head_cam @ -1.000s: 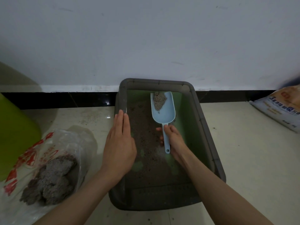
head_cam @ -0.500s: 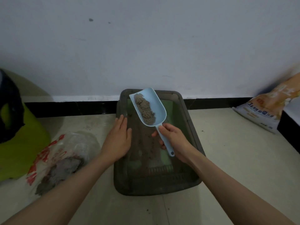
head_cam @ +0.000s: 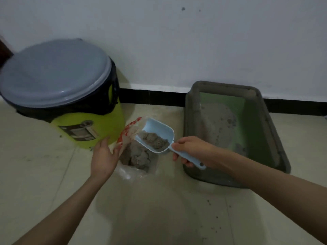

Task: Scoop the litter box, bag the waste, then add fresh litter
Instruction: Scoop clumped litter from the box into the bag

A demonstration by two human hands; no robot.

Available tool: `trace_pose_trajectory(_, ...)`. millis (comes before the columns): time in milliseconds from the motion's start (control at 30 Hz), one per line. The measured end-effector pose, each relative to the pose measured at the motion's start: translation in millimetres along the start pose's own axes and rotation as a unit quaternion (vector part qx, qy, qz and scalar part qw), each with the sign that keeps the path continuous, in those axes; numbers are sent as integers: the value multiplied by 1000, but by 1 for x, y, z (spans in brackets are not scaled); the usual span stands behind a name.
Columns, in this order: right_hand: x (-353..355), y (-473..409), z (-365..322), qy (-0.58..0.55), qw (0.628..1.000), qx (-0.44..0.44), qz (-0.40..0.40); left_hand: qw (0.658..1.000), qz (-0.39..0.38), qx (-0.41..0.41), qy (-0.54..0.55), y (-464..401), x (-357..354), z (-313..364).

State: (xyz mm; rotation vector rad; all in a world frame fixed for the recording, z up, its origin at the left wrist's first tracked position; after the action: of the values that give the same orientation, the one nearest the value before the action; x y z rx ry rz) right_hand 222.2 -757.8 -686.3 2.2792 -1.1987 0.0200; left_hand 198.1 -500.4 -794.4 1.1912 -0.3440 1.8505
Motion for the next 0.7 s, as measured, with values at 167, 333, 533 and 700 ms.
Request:
trace_pose_trajectory(167, -18, -18, -22, 181, 983, -20, -24, 997, -47, 67, 14, -3, -7, 0)
trace_pose_trajectory(333, -20, -27, -36, 358, 931, -1, -66, 997, -35, 67, 18, -4, -9, -1)
trace_pose_trajectory(533, -13, -25, -42, 494, 865, 30, -80, 998, -18, 62, 26, -5, -7, 0)
trace_pose_trajectory(700, 11, -17, -33, 391, 919, 47, -19, 998, -23, 39, 34, 0, -4, 6)
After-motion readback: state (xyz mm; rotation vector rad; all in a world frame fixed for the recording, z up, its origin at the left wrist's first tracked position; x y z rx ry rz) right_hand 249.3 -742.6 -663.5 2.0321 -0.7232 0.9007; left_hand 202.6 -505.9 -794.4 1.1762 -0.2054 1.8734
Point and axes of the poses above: each hand's wrist, its own y-axis away from the middle knuckle, its own x-axis out of the back of the hand, z = x × y, the point moved 1 cm from there along -y, towards the middle knuckle, and after that the axes turned 15 degrees about x, right-handed, at the moved point
